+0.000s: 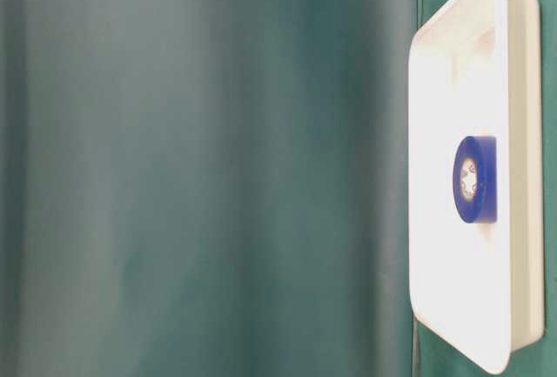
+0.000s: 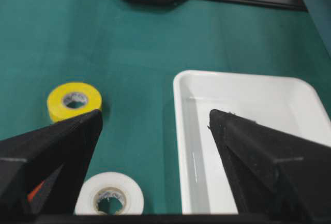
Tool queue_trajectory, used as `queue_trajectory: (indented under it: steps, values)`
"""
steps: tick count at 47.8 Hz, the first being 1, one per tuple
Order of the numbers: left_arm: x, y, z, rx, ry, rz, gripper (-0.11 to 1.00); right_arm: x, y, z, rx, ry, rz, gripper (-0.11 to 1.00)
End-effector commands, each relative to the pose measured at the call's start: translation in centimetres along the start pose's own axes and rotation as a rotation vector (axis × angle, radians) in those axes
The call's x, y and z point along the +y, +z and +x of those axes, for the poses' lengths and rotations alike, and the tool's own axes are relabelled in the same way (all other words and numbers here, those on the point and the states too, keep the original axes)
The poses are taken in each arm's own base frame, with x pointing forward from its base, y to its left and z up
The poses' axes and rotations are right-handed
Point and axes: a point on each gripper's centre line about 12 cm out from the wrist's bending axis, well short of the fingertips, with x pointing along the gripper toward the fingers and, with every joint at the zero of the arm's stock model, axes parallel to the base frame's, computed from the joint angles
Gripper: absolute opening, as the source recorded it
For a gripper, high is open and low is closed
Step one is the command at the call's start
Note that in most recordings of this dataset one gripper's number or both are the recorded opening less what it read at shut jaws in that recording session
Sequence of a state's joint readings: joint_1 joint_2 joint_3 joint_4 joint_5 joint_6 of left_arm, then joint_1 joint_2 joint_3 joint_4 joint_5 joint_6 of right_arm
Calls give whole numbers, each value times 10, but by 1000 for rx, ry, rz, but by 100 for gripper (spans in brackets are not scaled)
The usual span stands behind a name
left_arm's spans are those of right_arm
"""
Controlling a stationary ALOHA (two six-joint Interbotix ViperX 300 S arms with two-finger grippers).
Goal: Pick up the tape from a random location and place it into the white case.
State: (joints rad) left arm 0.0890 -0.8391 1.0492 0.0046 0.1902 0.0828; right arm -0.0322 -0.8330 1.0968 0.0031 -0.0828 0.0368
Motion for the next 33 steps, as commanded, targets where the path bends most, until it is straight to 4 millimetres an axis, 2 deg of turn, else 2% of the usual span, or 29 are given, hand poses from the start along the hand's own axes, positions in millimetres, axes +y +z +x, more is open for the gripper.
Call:
queue_trajectory:
  steps: [1, 21, 33]
  values:
    - [0, 7, -1, -22, -1, -2, 85, 0, 9, 1, -21, 1, 5, 92]
    - [0, 7, -1, -22, -1, -2, 85, 3, 8, 2, -7, 12, 30, 92]
    - [0, 7, -1, -23, -1, -2, 85, 19, 3, 1, 25, 78, 32, 92]
